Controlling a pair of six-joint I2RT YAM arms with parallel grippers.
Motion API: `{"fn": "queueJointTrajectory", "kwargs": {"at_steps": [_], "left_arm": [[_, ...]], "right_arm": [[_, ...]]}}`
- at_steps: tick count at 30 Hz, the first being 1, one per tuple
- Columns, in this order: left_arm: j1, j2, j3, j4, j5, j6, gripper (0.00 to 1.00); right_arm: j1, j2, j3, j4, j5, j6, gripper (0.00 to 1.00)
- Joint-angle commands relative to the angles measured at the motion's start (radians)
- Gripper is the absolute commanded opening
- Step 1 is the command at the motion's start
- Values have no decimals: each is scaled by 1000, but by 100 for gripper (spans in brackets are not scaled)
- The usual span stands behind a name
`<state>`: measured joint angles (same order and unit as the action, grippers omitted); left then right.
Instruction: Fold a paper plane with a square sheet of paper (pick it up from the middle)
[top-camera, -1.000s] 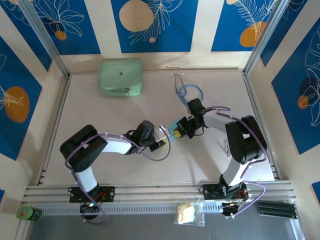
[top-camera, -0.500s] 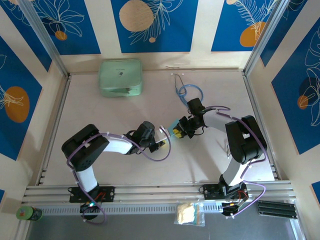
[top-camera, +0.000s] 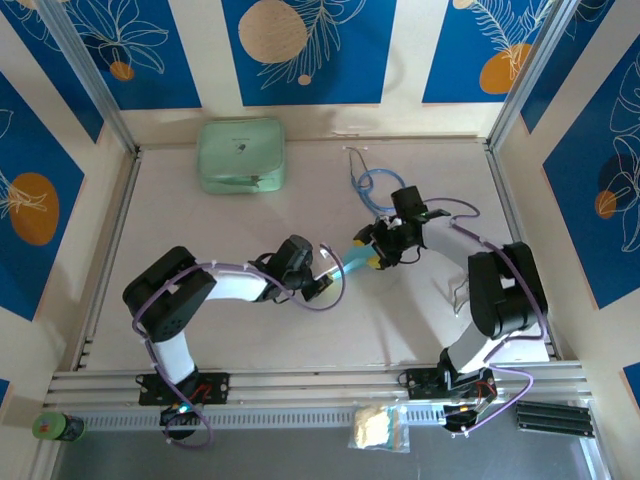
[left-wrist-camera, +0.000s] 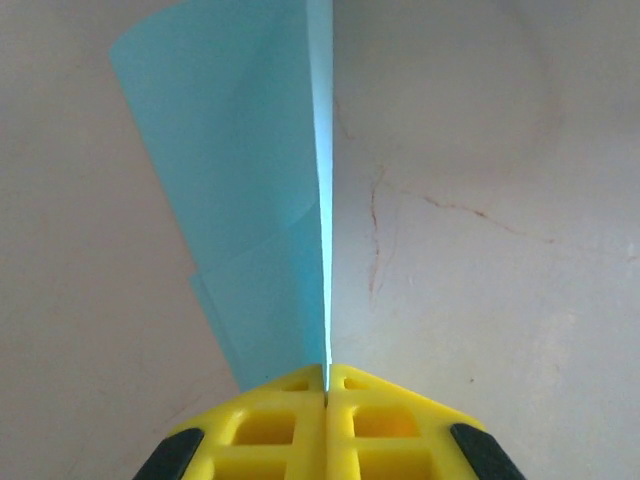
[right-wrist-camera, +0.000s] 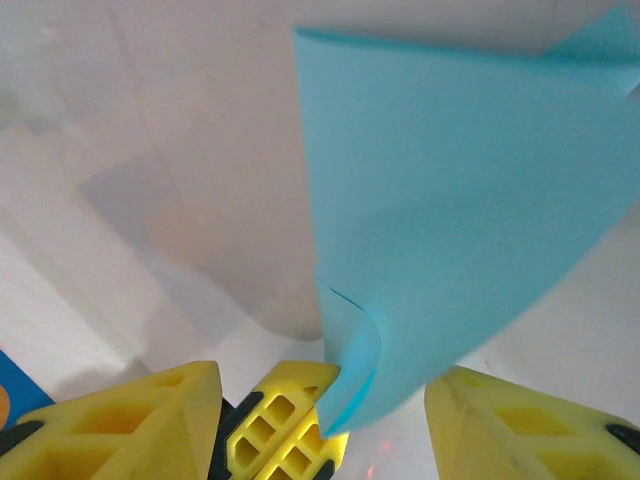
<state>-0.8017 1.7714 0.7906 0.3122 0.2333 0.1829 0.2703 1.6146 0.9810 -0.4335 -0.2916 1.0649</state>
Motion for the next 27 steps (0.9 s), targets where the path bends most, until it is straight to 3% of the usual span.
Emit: {"fn": "queueJointTrajectory", "kwargs": {"at_steps": [1,8,27], "left_arm": [[13,23,25,-50,59,-83,5],[25,47,46,-71,97,-186,4],[89,100,176,-218,245,-552,1]], "right_arm": [[-29,-70,-2,-30,58,-100,58],[-68,-135,-59,-8,86,-154,58],[-59,-190,-237,287,-78,-244,55]]}}
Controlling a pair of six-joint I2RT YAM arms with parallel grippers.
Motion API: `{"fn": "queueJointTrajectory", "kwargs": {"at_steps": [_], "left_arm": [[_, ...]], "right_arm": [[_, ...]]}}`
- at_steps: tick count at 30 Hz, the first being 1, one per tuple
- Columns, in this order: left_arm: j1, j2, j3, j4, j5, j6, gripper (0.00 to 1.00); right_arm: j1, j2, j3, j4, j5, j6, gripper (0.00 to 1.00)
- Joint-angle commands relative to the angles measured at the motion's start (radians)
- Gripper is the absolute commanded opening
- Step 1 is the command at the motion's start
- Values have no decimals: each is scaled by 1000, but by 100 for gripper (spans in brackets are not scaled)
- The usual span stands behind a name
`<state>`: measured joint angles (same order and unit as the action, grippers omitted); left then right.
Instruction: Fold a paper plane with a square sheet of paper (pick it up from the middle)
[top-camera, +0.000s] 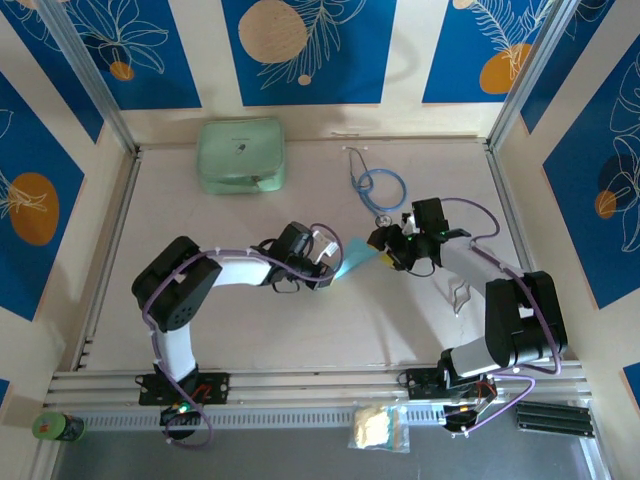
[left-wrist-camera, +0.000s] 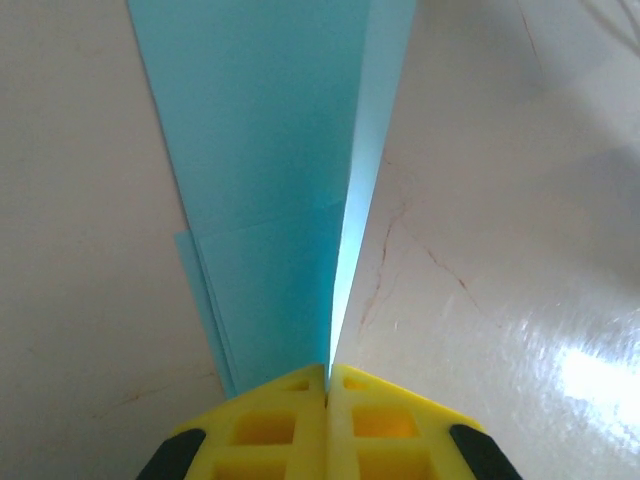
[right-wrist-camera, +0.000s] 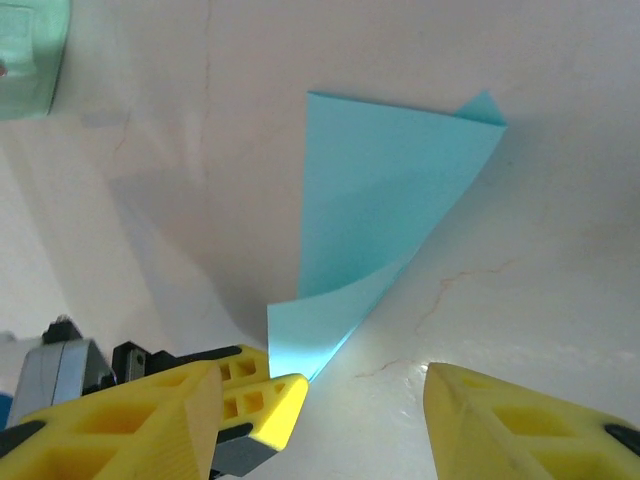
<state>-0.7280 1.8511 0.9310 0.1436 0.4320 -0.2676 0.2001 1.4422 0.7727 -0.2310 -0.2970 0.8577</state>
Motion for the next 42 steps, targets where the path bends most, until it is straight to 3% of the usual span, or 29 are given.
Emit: {"fn": "queueJointTrajectory", "kwargs": {"at_steps": [1,16,30,42], "left_arm": [[18,24,42,-53,55,-124,2],[56,74,32,61,137,-430,2],[62,85,19,73,142,-459,3],[64,98,6,70,133,-464,7]], "right_arm": [[18,-17,-40,111,-83,-37,53],[113,158,-21,308,-186,-46,42],[168,336,78,346,-208,-62,36],[173,387,101,313,-184,-69,33]]}}
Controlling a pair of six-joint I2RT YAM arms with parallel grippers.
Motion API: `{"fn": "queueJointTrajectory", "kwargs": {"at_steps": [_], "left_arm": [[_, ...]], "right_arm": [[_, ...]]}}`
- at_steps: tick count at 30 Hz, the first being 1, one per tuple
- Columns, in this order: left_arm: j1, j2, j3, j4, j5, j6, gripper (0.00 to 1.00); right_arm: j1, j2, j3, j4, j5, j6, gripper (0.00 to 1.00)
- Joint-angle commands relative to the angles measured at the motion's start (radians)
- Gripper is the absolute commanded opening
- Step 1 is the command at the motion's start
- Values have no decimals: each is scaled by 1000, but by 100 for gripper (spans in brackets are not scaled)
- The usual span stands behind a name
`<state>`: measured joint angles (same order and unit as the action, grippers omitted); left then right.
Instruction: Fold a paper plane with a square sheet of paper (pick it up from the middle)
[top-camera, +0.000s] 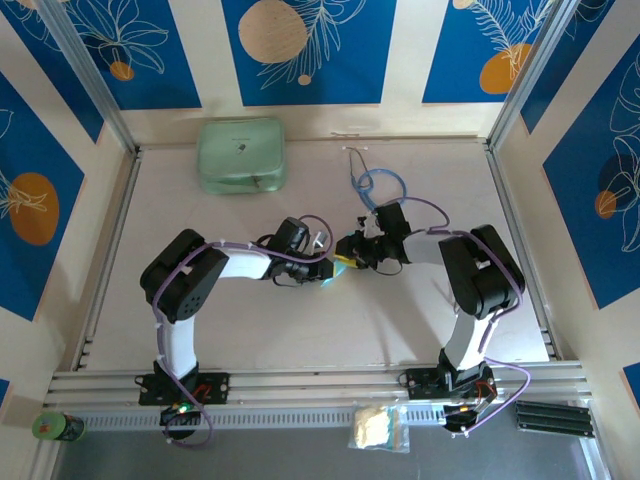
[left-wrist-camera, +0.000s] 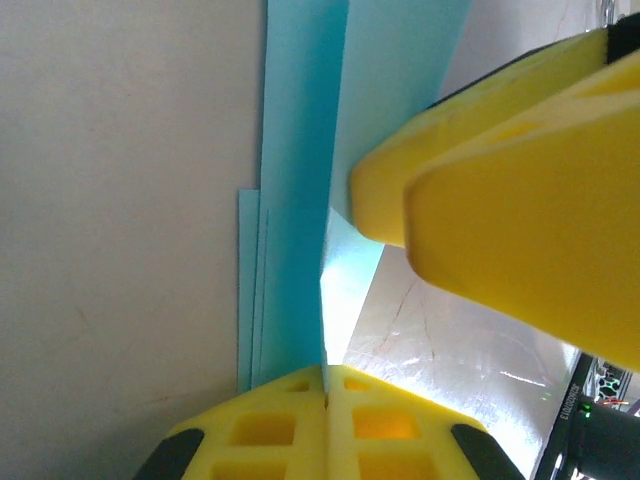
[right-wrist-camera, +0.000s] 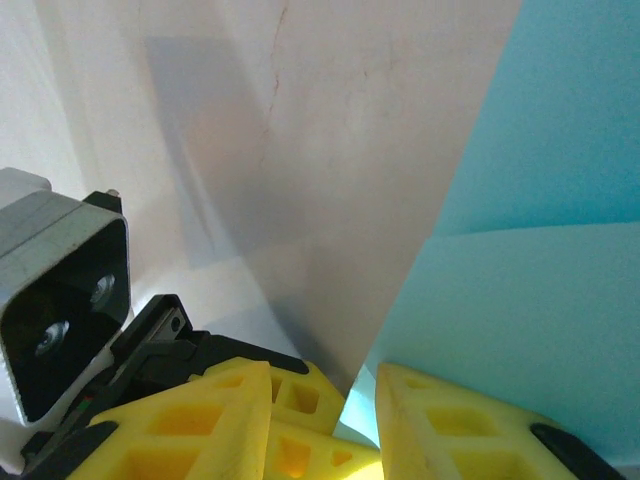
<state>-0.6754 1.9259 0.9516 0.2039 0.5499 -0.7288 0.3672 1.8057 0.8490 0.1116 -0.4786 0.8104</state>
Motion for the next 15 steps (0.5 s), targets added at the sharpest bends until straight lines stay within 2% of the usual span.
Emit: {"fn": "queueJointTrajectory", "kwargs": {"at_steps": [1,15], "left_arm": [[10,24,-14,7,13,-2,7],[11,40,-11,-18,4,2,10]], "right_arm": [[8,26,27,-35,2,-23,33],[10,47,49,-89,51,-42,32]]}}
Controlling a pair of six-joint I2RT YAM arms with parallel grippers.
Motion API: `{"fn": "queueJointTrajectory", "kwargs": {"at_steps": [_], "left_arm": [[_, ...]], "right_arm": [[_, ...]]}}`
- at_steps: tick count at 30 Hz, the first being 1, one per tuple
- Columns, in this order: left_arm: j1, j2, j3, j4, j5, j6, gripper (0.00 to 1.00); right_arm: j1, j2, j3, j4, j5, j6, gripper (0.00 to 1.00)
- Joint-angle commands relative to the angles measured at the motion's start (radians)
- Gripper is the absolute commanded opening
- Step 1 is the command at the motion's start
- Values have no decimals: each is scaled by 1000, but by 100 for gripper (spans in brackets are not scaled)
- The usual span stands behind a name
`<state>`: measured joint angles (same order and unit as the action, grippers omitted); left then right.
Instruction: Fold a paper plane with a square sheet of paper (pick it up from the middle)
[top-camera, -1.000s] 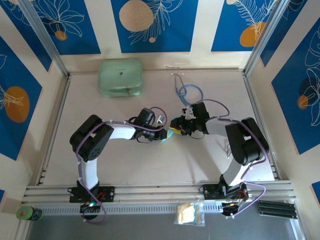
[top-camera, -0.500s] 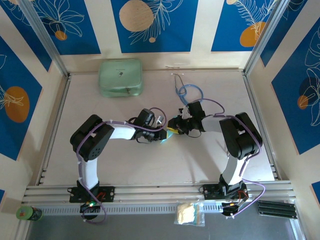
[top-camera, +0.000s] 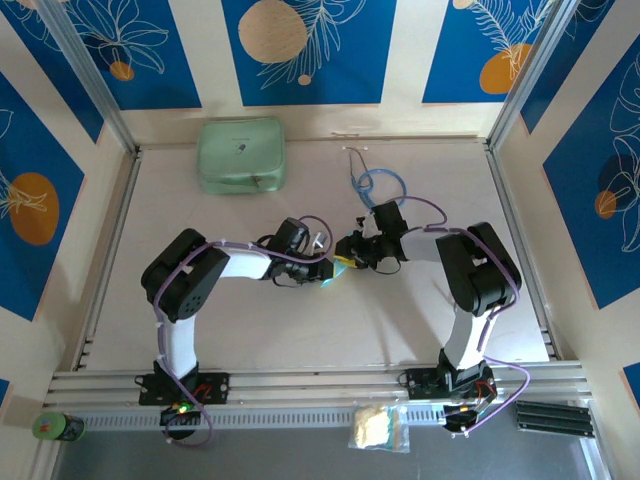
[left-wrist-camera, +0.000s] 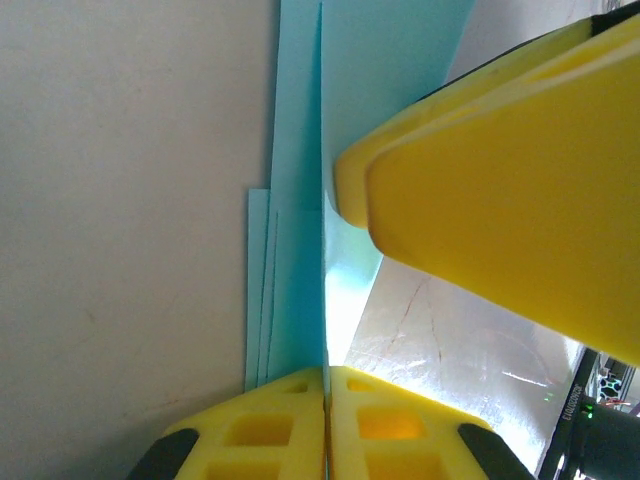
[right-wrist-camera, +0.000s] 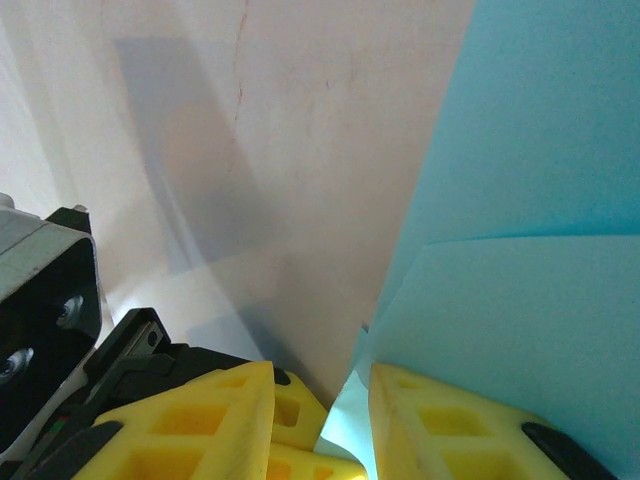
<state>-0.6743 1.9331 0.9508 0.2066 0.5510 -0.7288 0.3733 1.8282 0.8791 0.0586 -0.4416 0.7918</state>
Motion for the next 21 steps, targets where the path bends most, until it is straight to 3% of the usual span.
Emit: {"fn": "queueJointTrajectory", "kwargs": {"at_steps": [1,15,21], "left_arm": [[10,32,-13,-21,3,0,10],[12,35,-18,-36,-3,-11,13],[15,38,-25,-38,-12,-13,11]], "right_arm": [[5,30,21,-36,8,-24,32],[4,57,47,-38,-23,-50,32],[-10,-29,19,-34,-19,-67,32]]}}
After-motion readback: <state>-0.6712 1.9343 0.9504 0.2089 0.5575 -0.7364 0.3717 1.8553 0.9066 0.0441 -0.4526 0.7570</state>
